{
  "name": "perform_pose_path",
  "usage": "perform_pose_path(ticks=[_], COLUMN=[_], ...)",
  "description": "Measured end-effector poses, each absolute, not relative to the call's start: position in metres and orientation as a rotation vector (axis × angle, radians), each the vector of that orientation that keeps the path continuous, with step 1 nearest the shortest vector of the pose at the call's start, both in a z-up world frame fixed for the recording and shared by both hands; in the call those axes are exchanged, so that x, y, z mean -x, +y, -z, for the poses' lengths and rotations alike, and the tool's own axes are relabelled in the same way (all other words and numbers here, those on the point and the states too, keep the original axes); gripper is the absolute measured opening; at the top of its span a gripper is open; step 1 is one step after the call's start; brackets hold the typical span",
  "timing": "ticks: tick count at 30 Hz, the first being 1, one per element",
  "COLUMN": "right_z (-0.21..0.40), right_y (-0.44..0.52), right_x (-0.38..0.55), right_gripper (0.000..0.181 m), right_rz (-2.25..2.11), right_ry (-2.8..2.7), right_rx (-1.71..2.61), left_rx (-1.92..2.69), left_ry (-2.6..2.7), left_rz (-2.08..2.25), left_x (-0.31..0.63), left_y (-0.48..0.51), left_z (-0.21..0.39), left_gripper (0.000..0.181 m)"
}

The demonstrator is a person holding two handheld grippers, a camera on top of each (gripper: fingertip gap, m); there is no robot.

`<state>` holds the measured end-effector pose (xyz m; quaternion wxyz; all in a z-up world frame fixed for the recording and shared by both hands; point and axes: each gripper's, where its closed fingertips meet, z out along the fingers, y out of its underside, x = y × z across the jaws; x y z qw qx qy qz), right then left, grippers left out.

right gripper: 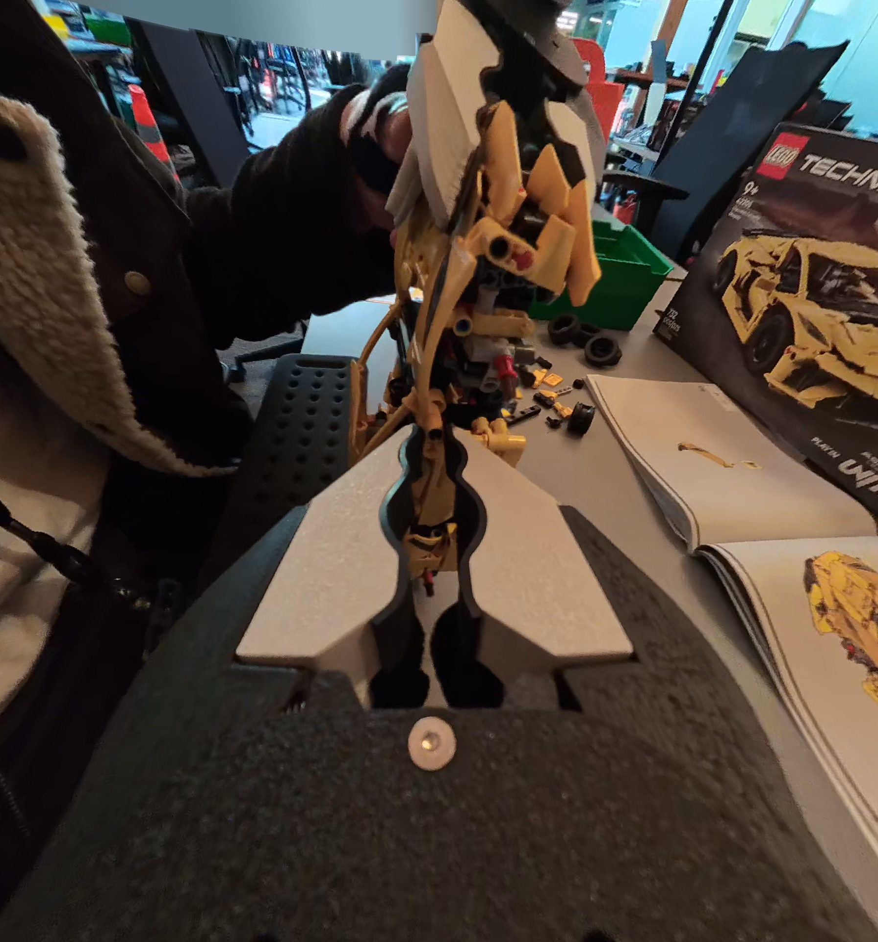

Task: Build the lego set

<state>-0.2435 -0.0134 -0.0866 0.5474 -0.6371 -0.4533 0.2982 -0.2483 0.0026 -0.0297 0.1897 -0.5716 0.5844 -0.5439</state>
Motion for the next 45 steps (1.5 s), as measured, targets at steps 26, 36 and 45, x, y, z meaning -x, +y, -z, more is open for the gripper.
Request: perform_pose_path(ticks=[26, 36, 45], right_z=[0.106, 0.156, 0.188], right_y=[0.051, 0.076, 0.058], right_x=[0.209, 0.171, 0.144], right_gripper=[0.062, 0.052, 0.052], right_rz=[-1.115, -1.344, -1.358], right_ry=[-0.568, -0.152, 0.141], right_rx=[1.803, 1.964, 2.039], left_rx=[1.82, 1.871, 1.537], left_ry=[2.192, 2.182, 1.628], left_rz=[1.983, 2.061, 1.508], left_x=[0.177, 0.105, 0.125], left_y=[0.06, 0.1, 0.164], left_z=[0.07, 0.114, 0.064], left_gripper=[0.041, 0.046, 0.047])
